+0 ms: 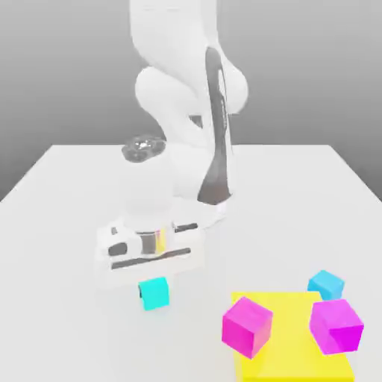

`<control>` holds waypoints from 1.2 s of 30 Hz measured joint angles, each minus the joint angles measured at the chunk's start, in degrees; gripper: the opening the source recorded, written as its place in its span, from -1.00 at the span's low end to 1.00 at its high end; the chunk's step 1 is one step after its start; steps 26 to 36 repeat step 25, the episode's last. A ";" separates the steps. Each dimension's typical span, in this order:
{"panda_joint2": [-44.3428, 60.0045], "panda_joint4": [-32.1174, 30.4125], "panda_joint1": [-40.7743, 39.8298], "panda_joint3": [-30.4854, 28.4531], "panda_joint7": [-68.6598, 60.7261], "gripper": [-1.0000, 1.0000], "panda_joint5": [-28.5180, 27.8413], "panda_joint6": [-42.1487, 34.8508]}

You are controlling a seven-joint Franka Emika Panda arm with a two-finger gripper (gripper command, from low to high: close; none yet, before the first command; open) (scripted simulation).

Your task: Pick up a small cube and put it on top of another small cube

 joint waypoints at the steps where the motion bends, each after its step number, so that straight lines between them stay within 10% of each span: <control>1: -2.05 -0.41 0.08 -0.53 1.12 -1.00 -1.55 -1.64; 17: -7.36 25.99 13.90 6.66 22.20 -1.00 -4.02 -33.32; 21: -1.11 26.12 15.46 5.79 23.37 -1.00 -3.94 -27.24; 22: -0.17 25.94 15.27 5.71 23.42 1.00 -3.95 -26.11; 36: -0.17 25.94 15.27 5.71 23.41 1.00 -3.95 -26.11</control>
